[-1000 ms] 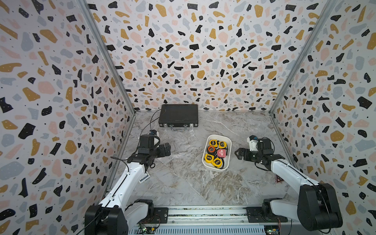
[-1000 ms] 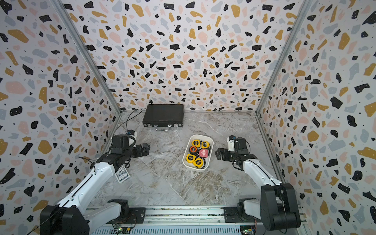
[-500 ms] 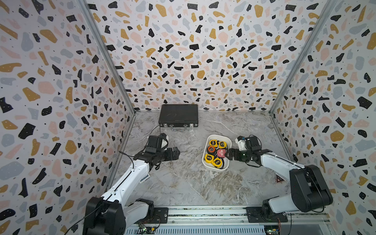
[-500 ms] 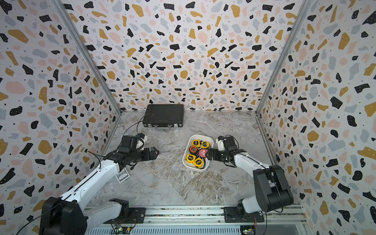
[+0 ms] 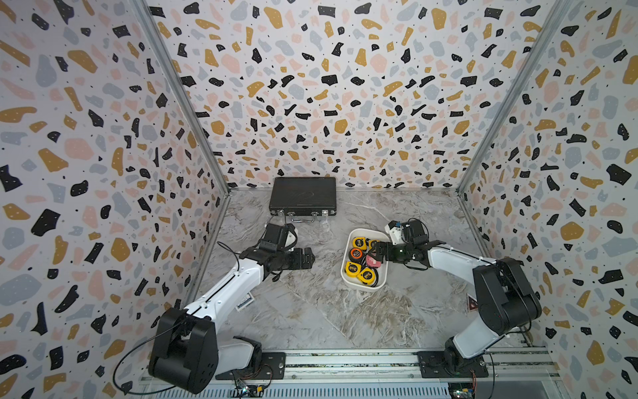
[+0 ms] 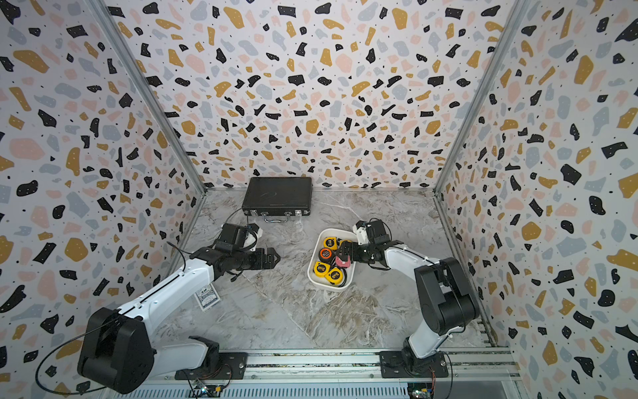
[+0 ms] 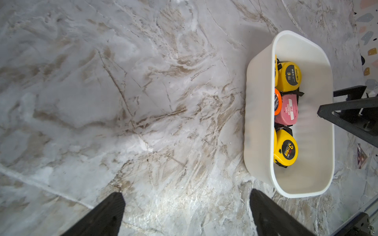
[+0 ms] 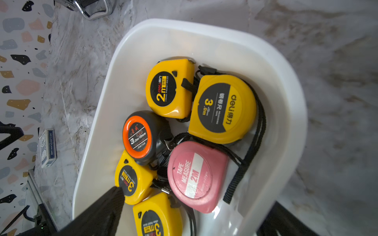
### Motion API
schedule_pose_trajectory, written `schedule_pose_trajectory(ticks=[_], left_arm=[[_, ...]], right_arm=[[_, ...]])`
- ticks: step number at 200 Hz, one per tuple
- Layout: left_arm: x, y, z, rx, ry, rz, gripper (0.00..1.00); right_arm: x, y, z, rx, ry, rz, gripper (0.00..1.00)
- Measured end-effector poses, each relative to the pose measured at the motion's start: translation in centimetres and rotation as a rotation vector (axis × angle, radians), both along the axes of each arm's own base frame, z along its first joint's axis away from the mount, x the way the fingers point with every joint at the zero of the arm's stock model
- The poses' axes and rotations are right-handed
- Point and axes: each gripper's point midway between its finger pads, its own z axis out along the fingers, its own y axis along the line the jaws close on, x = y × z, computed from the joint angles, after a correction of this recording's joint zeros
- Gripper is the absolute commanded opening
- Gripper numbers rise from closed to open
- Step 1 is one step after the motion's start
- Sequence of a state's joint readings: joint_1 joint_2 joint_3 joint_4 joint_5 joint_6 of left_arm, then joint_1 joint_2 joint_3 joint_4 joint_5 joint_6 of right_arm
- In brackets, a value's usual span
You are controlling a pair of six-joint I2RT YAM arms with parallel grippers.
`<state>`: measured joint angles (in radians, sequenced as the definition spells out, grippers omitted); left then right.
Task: Take the tape measure out of the storage box
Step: Move the storage box to the center of the board.
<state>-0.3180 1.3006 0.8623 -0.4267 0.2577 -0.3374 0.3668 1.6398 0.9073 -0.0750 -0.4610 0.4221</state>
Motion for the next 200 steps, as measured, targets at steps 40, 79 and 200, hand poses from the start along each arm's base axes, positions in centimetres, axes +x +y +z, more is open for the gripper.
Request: schedule_pose_trajectory(ticks=[40,79,200], left_arm=[[0.4,-1.4,-0.6,0.012,0.033,-0.035,1.00],[0.9,-2.5,-2.0,0.038,0.095,-0.047,1.00],[2.0,-4.2,-6.0,0.197,0.239,-0.020,0.89]], right_arm=[[-0.8,4.1,0.5,0.024,0.001,0.107,0.99],[-1.2,7.3,1.4,0.038,-0.010,0.191,0.99],[-1.8,5.4,4.3,-0.061,-0.095,0.172,0.99]])
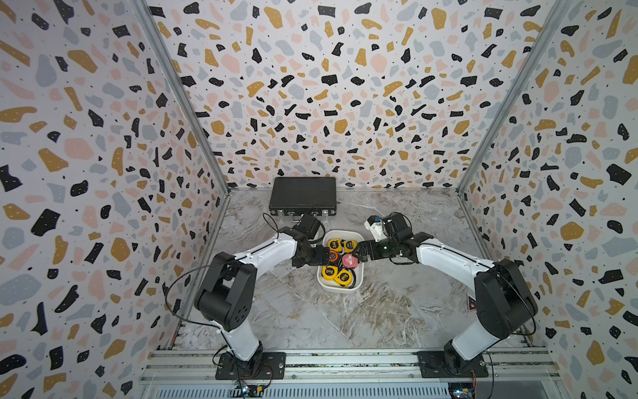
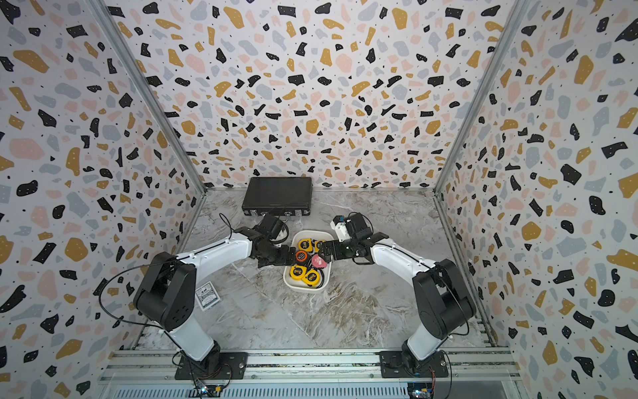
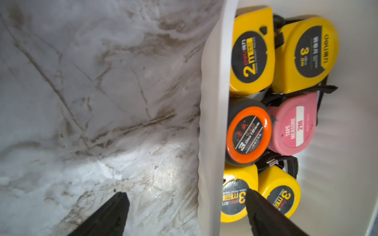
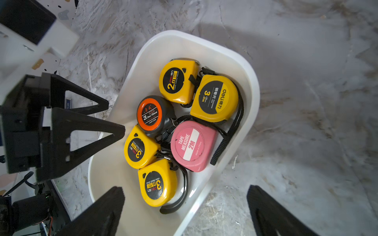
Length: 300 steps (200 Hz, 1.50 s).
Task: Take the tape measure out of the storage box
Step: Move the storage box to the center of the board.
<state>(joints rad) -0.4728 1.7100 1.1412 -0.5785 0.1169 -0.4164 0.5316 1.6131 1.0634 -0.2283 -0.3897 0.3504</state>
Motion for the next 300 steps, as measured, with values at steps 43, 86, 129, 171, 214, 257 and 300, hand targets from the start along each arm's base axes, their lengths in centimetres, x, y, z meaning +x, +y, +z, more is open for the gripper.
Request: schedule_pose_trajectory(ticks=[43,86,129,171,214,257,300], left_arm=[[-1.0,1.9,-0.5,0.081,0.025,0.055,0.75],[-4.4,4.7,-0.6,0.135,0.042,0.130,0.61],[-8.5,7.3,-1.0,0.178,0.088,0.188,0.70],[-8.6,7.3,1.6,0.139,0.033,0.189,0.86],[-3.3,3.9,6.3,0.071,-0.074,0.103,0.93],[-1.9,1.1,4.7,0.101,-0.020,-0.008,0.93],[-2.4,-0.2,2.7,0.139,0.044,-0.070,0.92]], right_arm=[[-0.4,-0.6,-0.8,-0.028,0.012,-0.010,0.99],[-0.7,-0.9,-1.4,-0.040,0.022,-0.014,0.99],[-0.7,-1.0,-1.2,-0.040,0.014,-0.017,0.99],[-0.8,-0.9,-1.0,-0.030,0.017,-0.014,0.99],[-0.9,-0.8,-1.0,-0.024,0.026,-0.015,0.99],[-1.1,-0.9,-1.2,-0.028,0.034,-0.016,0.99],[-1.8,-1.4,-2.2,-0.042,0.068,-0.024,0.99]])
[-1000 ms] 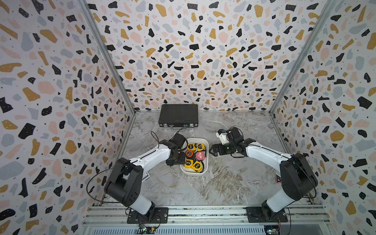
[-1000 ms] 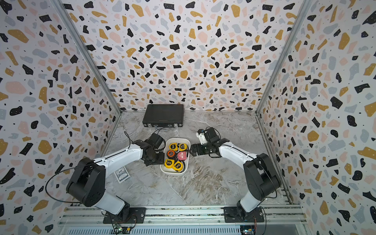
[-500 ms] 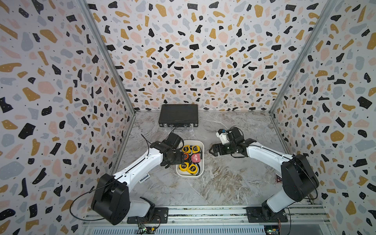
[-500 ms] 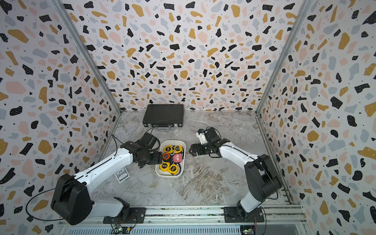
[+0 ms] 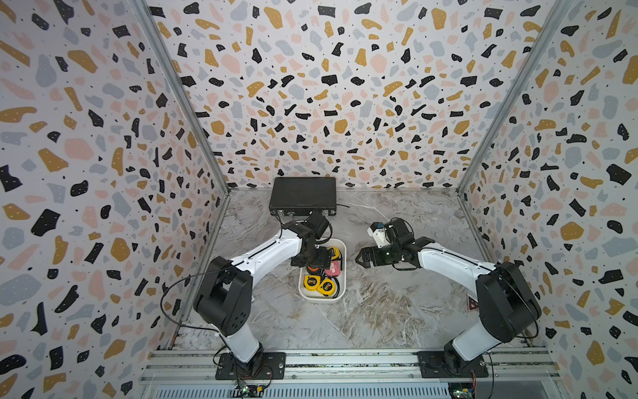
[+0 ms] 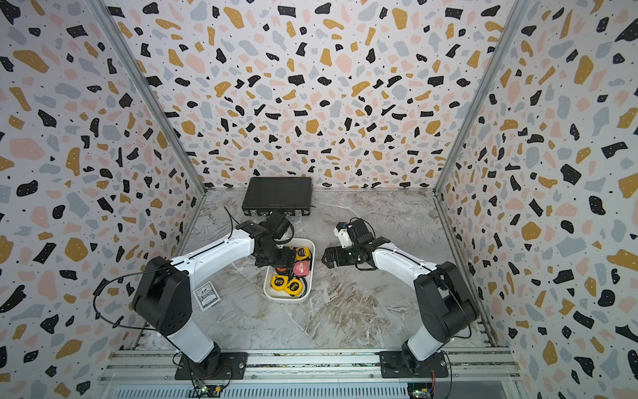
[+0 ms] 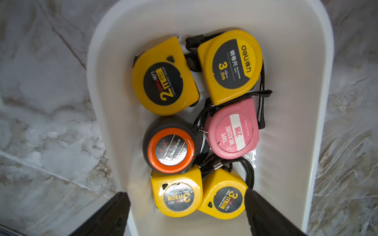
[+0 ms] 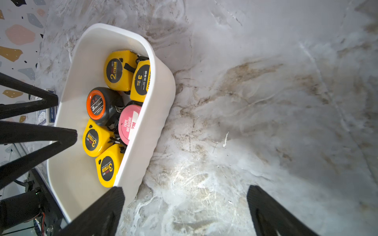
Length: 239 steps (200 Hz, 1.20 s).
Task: Take the tape measure out of the storage box
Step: Move the storage box to the center of the board, then pick up the tape measure from the storage box.
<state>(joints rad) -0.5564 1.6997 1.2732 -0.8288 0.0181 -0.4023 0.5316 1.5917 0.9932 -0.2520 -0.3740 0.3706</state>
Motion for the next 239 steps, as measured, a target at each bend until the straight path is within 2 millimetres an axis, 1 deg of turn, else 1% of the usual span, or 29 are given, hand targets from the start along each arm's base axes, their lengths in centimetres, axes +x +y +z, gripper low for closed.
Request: schedule_pose_trajectory(ticks=[13,50,131,200,217,239], left_arm=[[0.0,-0.2,-0.5,0.010,0.010,-0.007,0.91],[0.4,0.0,-1.4,0.059,0.011,-0.009,0.88],[1.2,0.4,-2.5,0.151,-0.027,0.009,0.81],[1.5,0.9,-4.2,0.197,-0.011,0.044,0.80],[1.6,0.9,-4.3,0.195,-0.014,0.050,0.78],[1.8,0.8,-4.5,0.197,-0.017,0.056,0.73]], right_arm=[[-0.1,0.0,-0.1,0.000,0.006,-0.003,0.99],[-0.1,0.0,-0.1,0.004,0.013,-0.010,0.99],[0.0,0.3,0.2,0.028,0.020,-0.021,0.97],[-0.1,0.4,0.2,0.038,0.028,-0.027,0.96],[-0.1,0.3,0.0,0.036,0.031,-0.028,0.95],[-0.2,0.3,0.0,0.036,0.034,-0.030,0.94]])
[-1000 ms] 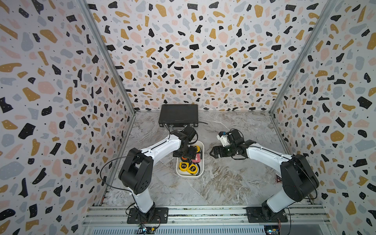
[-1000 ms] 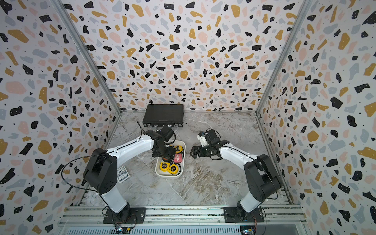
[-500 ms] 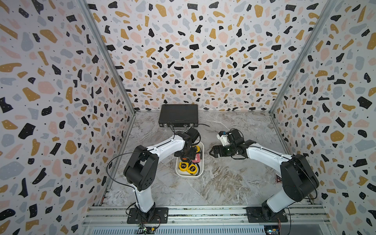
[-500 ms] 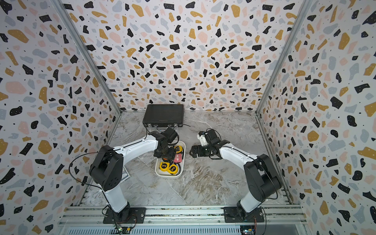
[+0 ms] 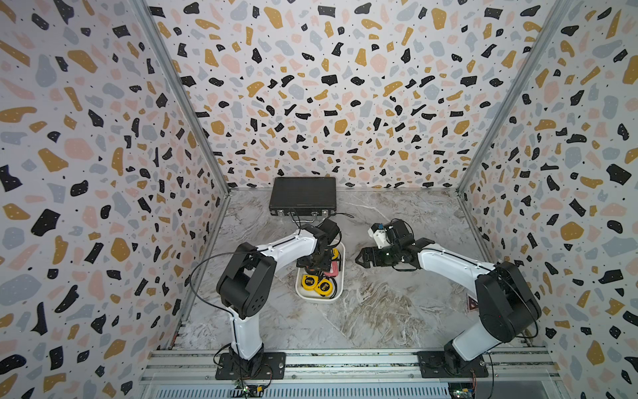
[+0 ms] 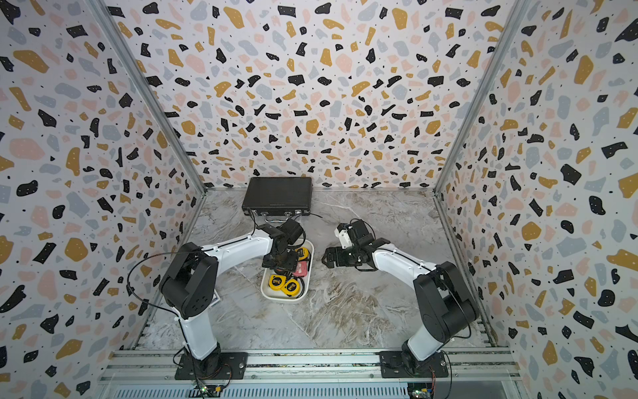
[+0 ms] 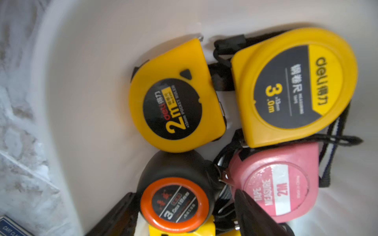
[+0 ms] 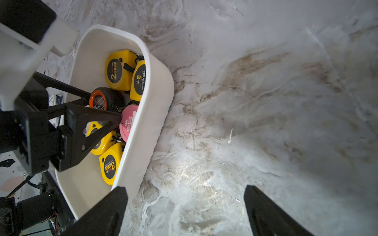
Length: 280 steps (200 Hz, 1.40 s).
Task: Take the tape measure out of the storage box
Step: Pick up the tape measure from the storage box.
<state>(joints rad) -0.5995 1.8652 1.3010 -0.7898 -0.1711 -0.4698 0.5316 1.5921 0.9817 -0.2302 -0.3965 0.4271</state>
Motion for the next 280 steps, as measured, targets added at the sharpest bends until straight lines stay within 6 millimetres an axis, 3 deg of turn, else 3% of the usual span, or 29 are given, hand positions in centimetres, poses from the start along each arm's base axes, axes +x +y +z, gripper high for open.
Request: schedule_pose_trajectory(ticks=[32,78,117,139,176,201,228,280], left_arm=[[0.2,0.0,-0.1,-0.001,-0.007,0.008,0.66],[0.3,-0.1,-0.7,0.004,0.002,0.011,0.73],[0.3,-0.1,-2.2,0.022,0.027,0.013,0.69],[0.3,-0.2,-2.2,0.017,0.028,0.012,0.60],[0.4,-0.3,-2.1,0.015,0.027,0.013,0.23],[0.4,-0.3,-1.9,0.009,0.026,0.016,0.09],[0.3,-0.4,-0.5,-0.020,0.002,0.033,0.01],[-0.6,-0.1,5.8,-0.137,-0.121,0.103,0.00]], right_arm=[[0.1,0.0,0.1,0.004,-0.003,-0.002,0.93],[0.3,0.2,0.1,0.015,-0.006,-0.006,0.93],[0.2,0.3,-0.2,0.018,0.007,-0.008,0.92],[0.3,0.3,-0.1,0.019,0.006,-0.009,0.92],[0.2,0.3,-0.3,0.019,0.008,-0.008,0.91],[0.0,0.4,-0.4,0.024,0.014,-0.003,0.90],[-0.2,0.5,-0.5,0.035,0.015,0.005,0.90],[-1.0,0.4,0.0,0.072,-0.007,0.009,0.91]])
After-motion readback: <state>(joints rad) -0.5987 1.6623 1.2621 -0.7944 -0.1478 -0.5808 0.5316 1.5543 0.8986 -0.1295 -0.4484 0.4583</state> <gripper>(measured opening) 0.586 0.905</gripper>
